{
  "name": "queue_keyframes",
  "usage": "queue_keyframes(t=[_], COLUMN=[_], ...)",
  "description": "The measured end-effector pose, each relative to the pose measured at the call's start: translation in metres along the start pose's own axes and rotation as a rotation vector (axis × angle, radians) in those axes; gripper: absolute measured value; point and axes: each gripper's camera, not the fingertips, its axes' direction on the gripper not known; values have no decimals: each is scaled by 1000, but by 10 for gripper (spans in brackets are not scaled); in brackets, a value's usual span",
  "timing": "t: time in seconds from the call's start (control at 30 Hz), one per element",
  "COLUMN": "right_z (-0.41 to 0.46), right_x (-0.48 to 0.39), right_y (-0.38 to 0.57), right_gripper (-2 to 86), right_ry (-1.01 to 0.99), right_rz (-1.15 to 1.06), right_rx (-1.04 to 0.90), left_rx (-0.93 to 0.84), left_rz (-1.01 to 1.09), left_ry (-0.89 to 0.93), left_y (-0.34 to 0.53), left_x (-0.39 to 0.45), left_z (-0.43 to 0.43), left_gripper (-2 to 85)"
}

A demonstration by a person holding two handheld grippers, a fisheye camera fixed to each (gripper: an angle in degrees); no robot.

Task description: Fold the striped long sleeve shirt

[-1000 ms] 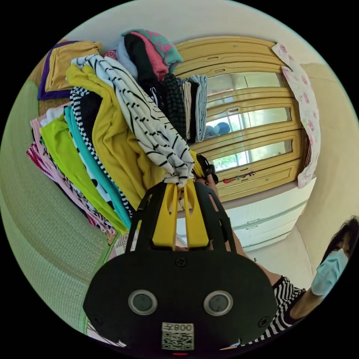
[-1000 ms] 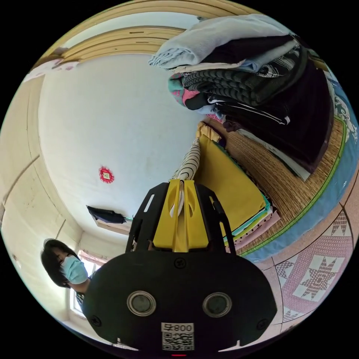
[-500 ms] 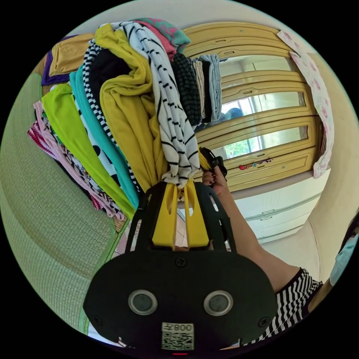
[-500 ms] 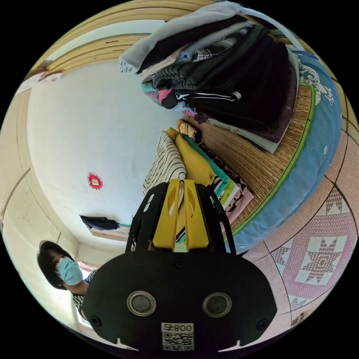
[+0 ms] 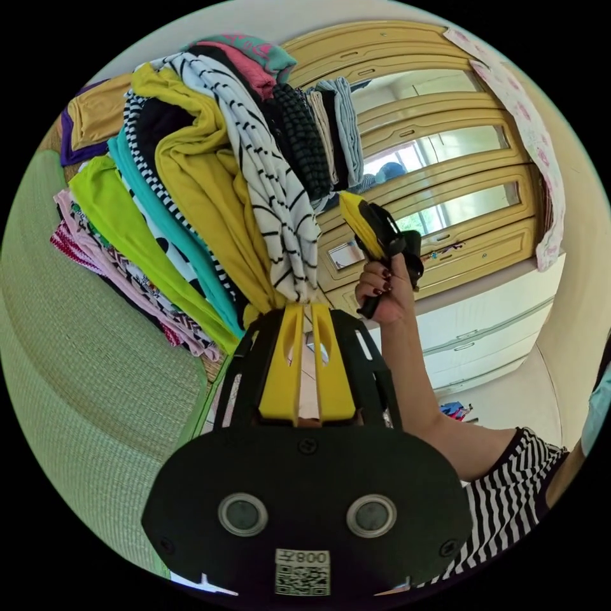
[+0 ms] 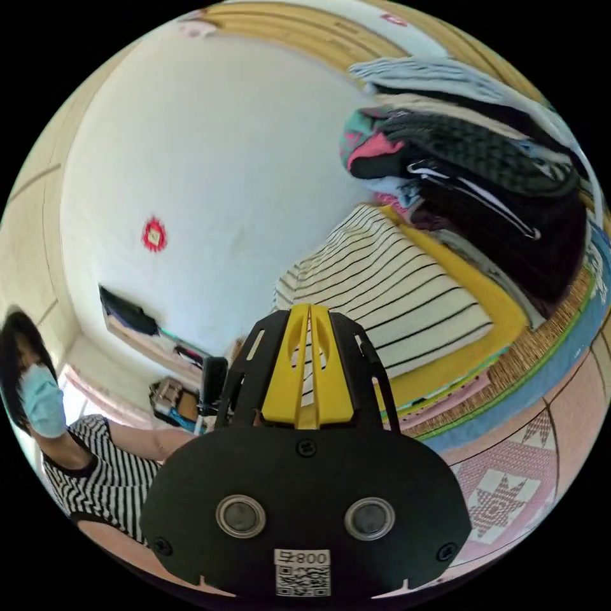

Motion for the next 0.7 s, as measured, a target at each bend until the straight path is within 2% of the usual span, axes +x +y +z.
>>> queue_keyframes(t=[0.07,0.17,0.33,0.5,0.63,0.7], right_z=[28,69,76,73,83,104], right_x=[-27,-61,-92,-162,-208,-230], right_y=[5,20,31,29,22,18], right_gripper=[0,0,0,0,0,0], right_ry=[42,225,233,351,417,446], right_rz=[-61,-139,-120,-203,-254,-277], right_rx=[-70,-171,-127,-96,-59,-110], left_rx=[-26,-60,-85,-68,-69,-51], left_rz=[12,21,-57,-206,-329,-358], left_ry=[-18,-63,-118,-168,-275,-331], left_y=[21,55,127,222,299,326], left_x=[-3,-12,-45,-80,-99,-100], left_z=[-1,-8,-31,-58,-70,-75], left_gripper=[10,5,2,2,1,0])
